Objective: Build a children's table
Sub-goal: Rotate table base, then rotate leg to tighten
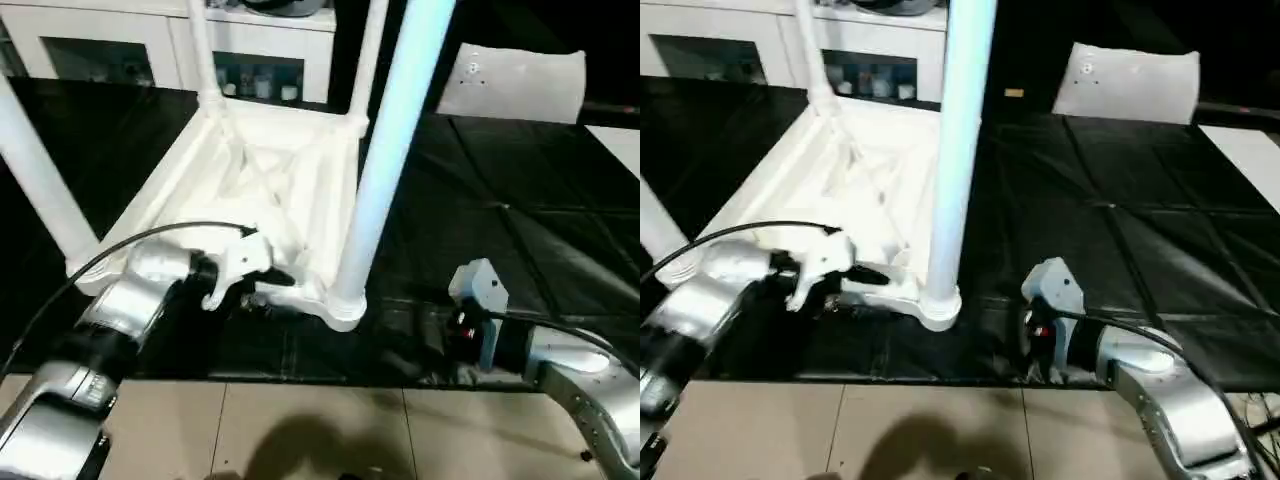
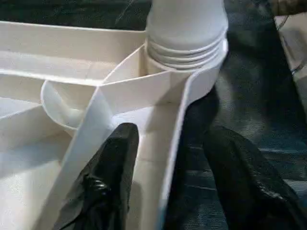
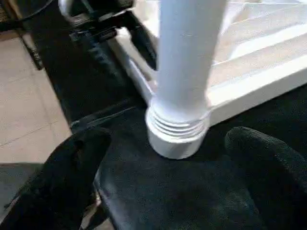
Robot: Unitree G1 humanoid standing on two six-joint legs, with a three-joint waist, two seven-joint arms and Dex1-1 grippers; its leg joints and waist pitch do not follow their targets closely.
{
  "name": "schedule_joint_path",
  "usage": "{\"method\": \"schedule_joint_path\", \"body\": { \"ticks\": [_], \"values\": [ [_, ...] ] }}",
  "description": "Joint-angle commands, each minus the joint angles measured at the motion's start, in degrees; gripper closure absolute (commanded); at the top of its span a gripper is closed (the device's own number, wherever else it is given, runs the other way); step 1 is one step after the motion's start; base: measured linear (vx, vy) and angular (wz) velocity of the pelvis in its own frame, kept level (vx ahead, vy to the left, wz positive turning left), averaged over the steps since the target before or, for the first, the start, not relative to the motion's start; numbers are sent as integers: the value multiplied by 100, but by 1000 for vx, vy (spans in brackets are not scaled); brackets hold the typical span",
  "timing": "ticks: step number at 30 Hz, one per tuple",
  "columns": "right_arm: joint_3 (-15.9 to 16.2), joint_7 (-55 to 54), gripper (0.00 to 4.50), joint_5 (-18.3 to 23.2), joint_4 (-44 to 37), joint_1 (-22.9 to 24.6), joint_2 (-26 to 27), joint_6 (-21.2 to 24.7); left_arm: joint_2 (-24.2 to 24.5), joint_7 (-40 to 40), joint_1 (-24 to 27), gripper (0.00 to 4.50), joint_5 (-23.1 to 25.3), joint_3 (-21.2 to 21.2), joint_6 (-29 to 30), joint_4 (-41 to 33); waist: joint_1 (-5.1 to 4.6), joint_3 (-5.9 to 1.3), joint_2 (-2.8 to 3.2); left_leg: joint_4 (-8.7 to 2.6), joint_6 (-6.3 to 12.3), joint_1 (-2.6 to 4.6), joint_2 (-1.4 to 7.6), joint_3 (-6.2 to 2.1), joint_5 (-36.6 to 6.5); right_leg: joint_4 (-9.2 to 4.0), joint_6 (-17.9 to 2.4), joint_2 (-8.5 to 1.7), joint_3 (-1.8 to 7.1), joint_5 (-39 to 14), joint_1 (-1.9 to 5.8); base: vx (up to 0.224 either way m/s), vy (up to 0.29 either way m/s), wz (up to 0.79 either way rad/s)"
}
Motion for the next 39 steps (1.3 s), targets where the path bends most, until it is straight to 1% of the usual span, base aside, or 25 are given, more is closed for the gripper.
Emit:
{"method": "schedule_joint_path", "body": {
  "ticks": [1, 2, 3, 5, 6, 7, 9, 11, 12, 14, 18, 19, 21, 22, 25, 28, 31, 32, 33, 34, 35, 36, 37, 38, 39],
  "values": [
    [-18, 75, 0, 36, -80, -29, -87, 82, -70, -91, -164, 232, 117, -85, -117, 178, 29, -344, 11, -452, 212, -24, 218, -18, -445, -417, -835, -491, 335, -1369, 353, 0, 0, 0],
    [-22, 91, 0, 45, -80, -23, -92, 89, -114, -122, -247, 238, 142, -100, -148, 281, 33, -352, 37, -450, 200, -23, 221, -22, -415, -396, -869, -491, 334, -1276, 360, 0, 0, 0],
    [-34, 116, 0, 51, -93, -1, -105, 100, -171, -158, -352, 238, 177, -120, -211, 434, 31, -350, 21, -443, 216, -29, 207, -16, -394, -403, -882, -483, 329, -1219, 366, 0, 0, 0],
    [-36, 121, 0, 53, -98, 6, -109, 102, -180, -162, -371, 262, 186, -125, -223, 462, 40, -358, 13, -439, 215, -32, 215, -18, -368, -390, -921, -496, 330, -1155, 377, 0, 0, 0],
    [-38, 127, 0, 55, -105, 15, -114, 104, -193, -167, -396, 262, 198, -130, -239, 499, 39, -356, 19, -442, 217, -35, 213, -17, -363, -393, -938, -492, 326, -1145, 379, 0, 0, 0],
    [-42, 142, 0, 71, -127, 32, -120, 134, -210, -197, -442, 282, 214, -141, -261, 577, 41, -362, 37, -440, 213, -28, 215, -21, -363, -385, -950, -495, 327, -1124, 379, 0, 0, 0],
    [-40, 183, 0, 115, -182, 86, -160, 172, -279, -284, -608, 292, 283, -170, -379, 869, 45, -355, 32, -436, 243, -22, 200, -11, -417, -422, -931, -486, 326, -1207, 378, 0, 0, 0],
    [-29, 217, 0, 161, -203, 102, -189, 193, -310, -368, -700, 314, 326, -195, -443, 1047, 46, -356, 18, -440, 226, -22, 211, -17, -435, -414, -924, -487, 323, -1232, 381, 0, 0, 0],
    [-25, 236, 0, 185, -213, 109, -203, 203, -323, -414, -742, 314, 346, -210, -472, 1127, 53, -355, 25, -438, 236, -20, 203, -16, -424, -425, -908, -486, 323, -1255, 383, 0, 0, 0],
    [-7, 306, 0, 239, -224, 105, -220, 248, -344, -498, -832, 344, 407, -239, -532, 1281, 58, -356, 34, -441, 235, -15, 210, -21, -423, -417, -931, -489, 326, -1208, 386, 0, 0, 0],
    [24, 349, 0, 251, -210, 65, -208, 283, -366, -572, -943, 371, 489, -268, -634, 1469, 71, -366, 42, -439, 229, -21, 227, -33, -393, -390, -1030, -511, 327, -1046, 399, 0, 0, 0],
    [31, 353, 0, 242, -195, 60, -205, 273, -374, -576, -959, 390, 500, -277, -636, 1495, 66, -365, 37, -439, 226, -23, 225, -29, -379, -387, -1052, -505, 325, -1008, 398, 0, 0, 0],
    [39, 360, 0, 233, -172, 54, -200, 259, -389, -587, -988, 390, 522, -282, -662, 1556, 68, -365, 36, -432, 231, -17, 215, -22, -398, -394, -1061, -501, 325, -1025, 398, 0, 0, 0],
    [55, 374, 0, 220, -125, 50, -197, 225, -411, -595, -1024, 406, 556, -285, -708, 1639, 70, -367, 33, -434, 228, -26, 219, -25, -377, -384, -1071, -508, 328, -1002, 408, 0, 0, 0],
    [119, 440, 0, 140, 119, 40, -161, 39, -487, -619, -1158, 426, 671, -295, -846, 1926, 72, -368, 39, -428, 250, -20, 209, -21, -393, -404, -1066, -499, 320, -1030, 400, 0, 0, 0],
    [176, 474, 0, 55, 314, 41, -110, -119, -499, -642, -1197, 439, 720, -305, -852, 2003, 73, -373, 35, -428, 240, -22, 216, -23, -376, -390, -1129, -512, 320, -950, 405, 0, 0, 0],
    [204, 429, 0, -29, 465, 37, -28, -263, -544, -692, -1194, 445, 620, -180, -684, 2032, 69, -374, 56, -428, 239, -20, 220, -27, -354, -370, -1197, -515, 322, -830, 412, 0, 0, 0],
    [204, 429, 0, -29, 465, 37, -28, -263, -544, -692, -1194, 445, 620, -180, -684, 2032, 61, -375, 49, -427, 241, -25, 221, -23, -351, -367, -1214, -513, 323, -802, 415, 0, 0, 0],
    [184, 367, 0, -53, 512, 32, 27, -318, -584, -770, -1128, 445, 432, -13, -432, 1946, 66, -374, 62, -427, 242, -20, 220, -23, -346, -362, -1248, -509, 322, -762, 415, 0, 0, 0],
    [160, 303, 0, -78, 551, 26, 70, -369, -607, -713, -1075, 445, 343, 83, -229, 1884, 61, -376, 54, -427, 234, -23, 223, -21, -331, -351, -1284, -517, 322, -716, 419, 0, 0, 0],
    [139, 251, 0, -91, 594, 14, 109, -397, -619, -617, -1022, 445, 311, 131, -104, 1825, 60, -375, 59, -432, 224, -20, 229, -24, -331, -347, -1310, -520, 321, -703, 418, 0, 0, 0],
    [112, 187, 0, -111, 659, -6, 155, -463, -662, -439, -934, 445, 238, 226, 13, 1736, 54, -378, 43, -428, 237, -24, 229, -24, -330, -349, -1336, -516, 320, -668, 427, 0, 0, 0],
    [60, 42, 0, -155, 752, -46, 229, -548, -760, -174, -792, 445, 76, 400, 273, 1578, 48, -369, 55, -428, 231, -26, 235, -23, -355, -346, -1395, -530, 319, -677, 417, 0, 0, 0],
    [60, 42, 0, -155, 752, -46, 229, -548, -760, -174, -792, 445, 76, 400, 273, 1578, 39, -371, 46, -425, 231, -26, 230, -16, -370, -349, -1402, -524, 316, -707, 422, 0, 0, 0],
    [-38, -71, 0, -148, 785, -133, 281, -538, -836, 68, -613, 445, -14, 518, 453, 1374, 43, -376, 32, -423, 254, -27, 222, -16, -374, -355, -1394, -520, 314, -785, 434, 0, 0, 0]
  ]
}}
